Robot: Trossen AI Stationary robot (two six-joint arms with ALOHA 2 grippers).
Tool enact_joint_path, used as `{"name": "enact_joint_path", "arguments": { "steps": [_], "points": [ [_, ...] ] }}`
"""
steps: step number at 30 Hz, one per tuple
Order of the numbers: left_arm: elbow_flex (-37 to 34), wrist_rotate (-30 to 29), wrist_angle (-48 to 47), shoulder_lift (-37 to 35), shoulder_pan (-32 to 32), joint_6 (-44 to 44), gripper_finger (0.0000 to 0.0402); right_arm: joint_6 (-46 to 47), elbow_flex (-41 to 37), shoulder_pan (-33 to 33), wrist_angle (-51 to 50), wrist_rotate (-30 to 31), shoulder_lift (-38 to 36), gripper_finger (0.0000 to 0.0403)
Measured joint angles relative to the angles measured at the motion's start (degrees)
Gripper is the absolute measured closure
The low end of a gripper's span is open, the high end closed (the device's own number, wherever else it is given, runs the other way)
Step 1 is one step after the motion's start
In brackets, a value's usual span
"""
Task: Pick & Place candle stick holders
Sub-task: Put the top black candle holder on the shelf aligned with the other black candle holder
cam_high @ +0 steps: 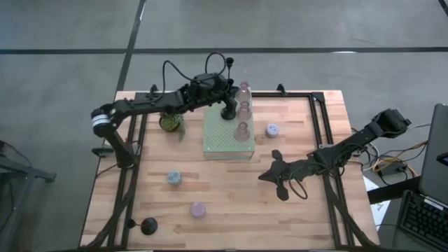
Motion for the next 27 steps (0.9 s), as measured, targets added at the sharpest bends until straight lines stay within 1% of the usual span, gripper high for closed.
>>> {"name": "enact_joint_path", "arguments": {
  "steps": [3, 5, 8, 11, 18, 22, 27],
  "points": [
    [-0.02, 1.08, 1.60, 0.43, -0.02, -0.74, 0.0386, 0.01, 0.00, 0.00, -0.01, 0.00, 0.00, 0.0394],
    [-0.04, 1.35, 1.90, 0.47, -0.04, -1.44, 0.0375, 0.05, -0.02, 0.00, -0.03, 0.00, 0.00, 0.0394],
    [-0.07, 0.96, 0.42, 0.46, -0.04, -0.79, 0.0367, 0.14, -0.02, 0.00, -0.03, -0.04, 0.00, 0.0394],
    [-0.11, 0.71, -1.61, 0.43, -0.07, 1.72, 0.0367, 0.14, -0.07, 0.00, -0.03, -0.13, 0.00, 0.0394],
    [-0.11, 0.63, -3.72, 0.22, -0.17, 3.06, 0.0360, 0.11, -0.11, 0.00, -0.03, -0.21, 0.00, 0.0394],
    [-0.11, 0.60, -4.30, -0.01, -0.17, 3.31, 0.0341, 0.11, -0.13, 0.00, -0.03, -0.24, -0.02, 0.0394],
    [-0.11, 0.50, -5.28, -0.30, -0.17, 4.14, 0.0303, 0.11, -0.15, 0.00, -0.03, -0.24, 0.00, 0.0394]
  ]
}}
